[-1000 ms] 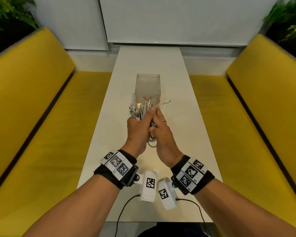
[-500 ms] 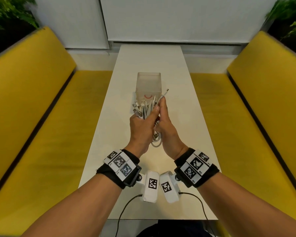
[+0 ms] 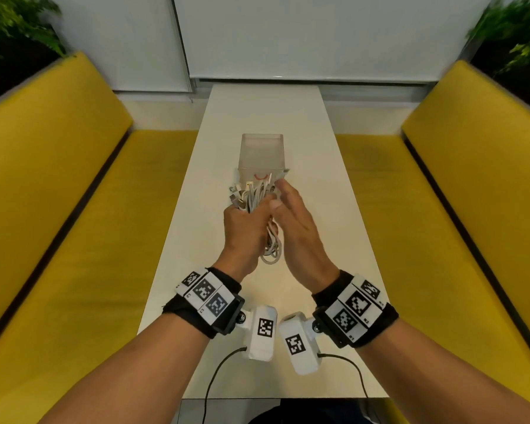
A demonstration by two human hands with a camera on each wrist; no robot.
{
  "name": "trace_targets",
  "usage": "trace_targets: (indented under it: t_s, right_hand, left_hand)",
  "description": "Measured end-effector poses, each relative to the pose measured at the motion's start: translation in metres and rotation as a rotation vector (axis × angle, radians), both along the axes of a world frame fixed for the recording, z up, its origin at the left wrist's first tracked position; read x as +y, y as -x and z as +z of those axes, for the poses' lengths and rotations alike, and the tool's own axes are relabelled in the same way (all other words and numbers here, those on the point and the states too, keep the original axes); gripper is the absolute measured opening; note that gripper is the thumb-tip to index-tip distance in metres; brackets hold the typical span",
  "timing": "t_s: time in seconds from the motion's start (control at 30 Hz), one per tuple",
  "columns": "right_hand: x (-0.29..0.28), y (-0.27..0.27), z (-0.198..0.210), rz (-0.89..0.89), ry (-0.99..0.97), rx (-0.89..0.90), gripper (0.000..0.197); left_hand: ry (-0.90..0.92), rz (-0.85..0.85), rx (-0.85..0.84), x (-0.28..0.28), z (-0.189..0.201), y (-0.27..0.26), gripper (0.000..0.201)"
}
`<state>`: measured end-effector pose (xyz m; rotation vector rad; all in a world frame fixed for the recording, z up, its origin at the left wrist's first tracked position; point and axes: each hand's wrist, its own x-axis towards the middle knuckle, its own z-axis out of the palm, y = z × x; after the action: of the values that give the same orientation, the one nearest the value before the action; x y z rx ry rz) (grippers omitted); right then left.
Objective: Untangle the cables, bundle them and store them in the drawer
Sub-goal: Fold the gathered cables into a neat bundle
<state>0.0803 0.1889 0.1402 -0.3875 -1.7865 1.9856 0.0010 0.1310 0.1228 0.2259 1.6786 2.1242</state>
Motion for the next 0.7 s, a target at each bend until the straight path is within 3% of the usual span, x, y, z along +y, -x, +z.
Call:
trace_targets:
  t_s: [0.1,0.17,0.23,0.3,0.5,0.7]
  right_hand:
    - [0.017,-0.007,0.001,-0.201,-0.164,-0.135,0.032]
    - [0.028,-0.016,0.005,-0.074,-0.152,-0.213,0.018]
    - [0.031,-0.024,0.011,0.145,-0.115,-0.253,0.017]
    - [0.028,-0.027,0.011,0.217,-0.096,-0.213,0.018]
    - [0.015,-0.017,0.005,0.018,-0.242,-0.120,0.005]
    - [0.004,-0.013,-0.004,-0.071,-0.448,-0.141,0.013]
  left_hand:
    - [0.007,0.066,-0.051,-0.004,-0.001,0.005,0.017]
    - [0.005,0.090,-0.070,-0.006,-0.001,0.009,0.022]
    - [-0.004,0.106,-0.062,-0.007,0.000,0.009,0.025]
    - [-0.022,0.095,-0.062,-0.006,0.002,0.006,0.026]
    - [-0.109,0.089,-0.175,-0.005,0.002,0.002,0.017]
    - [-0.131,0.040,-0.148,-0.007,0.003,-0.006,0.015]
